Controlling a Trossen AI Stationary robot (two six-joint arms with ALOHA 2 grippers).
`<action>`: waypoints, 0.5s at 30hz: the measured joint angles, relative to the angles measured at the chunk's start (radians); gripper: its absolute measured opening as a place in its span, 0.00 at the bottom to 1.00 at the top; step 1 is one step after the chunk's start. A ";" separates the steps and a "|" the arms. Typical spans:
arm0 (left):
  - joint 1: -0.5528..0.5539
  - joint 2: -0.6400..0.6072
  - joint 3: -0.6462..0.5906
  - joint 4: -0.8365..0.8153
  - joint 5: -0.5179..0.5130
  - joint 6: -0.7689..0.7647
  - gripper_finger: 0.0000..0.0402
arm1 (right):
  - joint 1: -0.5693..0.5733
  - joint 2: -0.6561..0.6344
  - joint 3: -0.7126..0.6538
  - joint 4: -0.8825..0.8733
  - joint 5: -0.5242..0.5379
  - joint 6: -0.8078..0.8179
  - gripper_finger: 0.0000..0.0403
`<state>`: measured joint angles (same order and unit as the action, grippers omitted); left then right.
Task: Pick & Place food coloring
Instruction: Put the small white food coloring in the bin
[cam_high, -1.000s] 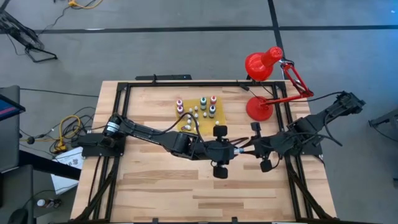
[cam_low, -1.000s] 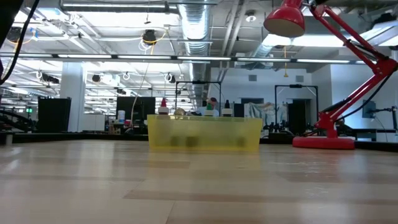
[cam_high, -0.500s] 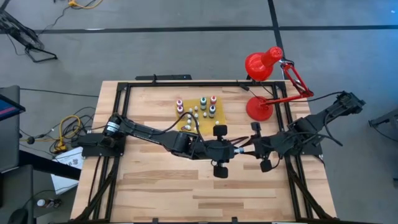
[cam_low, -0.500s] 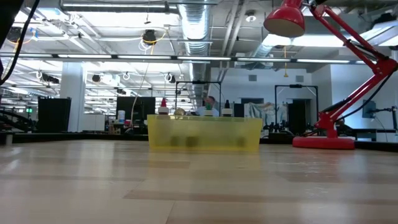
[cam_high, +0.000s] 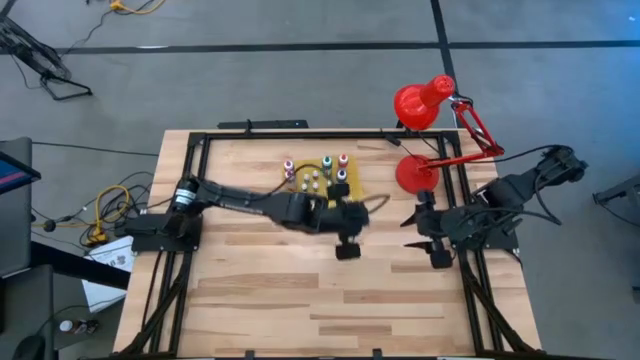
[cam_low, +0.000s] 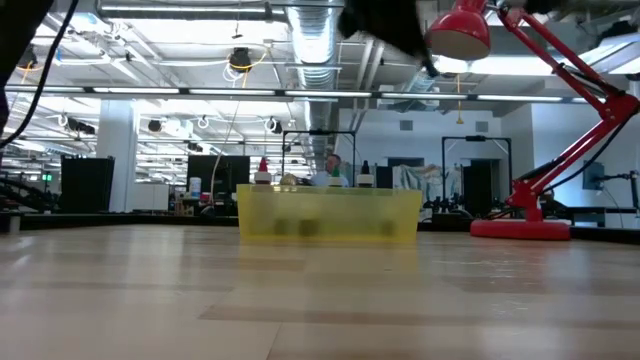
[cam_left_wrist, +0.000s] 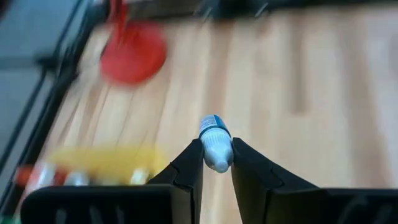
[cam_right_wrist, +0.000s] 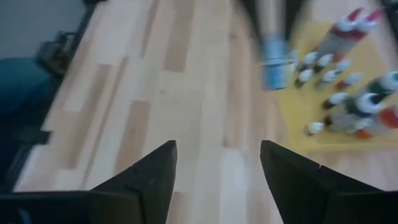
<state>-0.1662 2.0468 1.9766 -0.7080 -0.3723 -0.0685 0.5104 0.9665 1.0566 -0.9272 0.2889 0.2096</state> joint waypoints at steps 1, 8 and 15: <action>0.021 0.000 0.000 -0.043 0.003 -0.025 0.14 | 0.002 -0.001 0.001 0.000 -0.023 0.000 0.56; 0.192 0.000 0.000 -0.292 0.077 -0.179 0.14 | 0.088 -0.049 0.003 0.023 -0.042 -0.003 0.55; 0.327 0.000 -0.002 -0.420 0.209 -0.214 0.14 | 0.232 -0.173 -0.162 0.084 0.252 0.091 0.50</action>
<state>0.1603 2.0468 1.9743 -1.1282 -0.1634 -0.2826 0.7421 0.7931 0.8943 -0.8435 0.5407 0.3002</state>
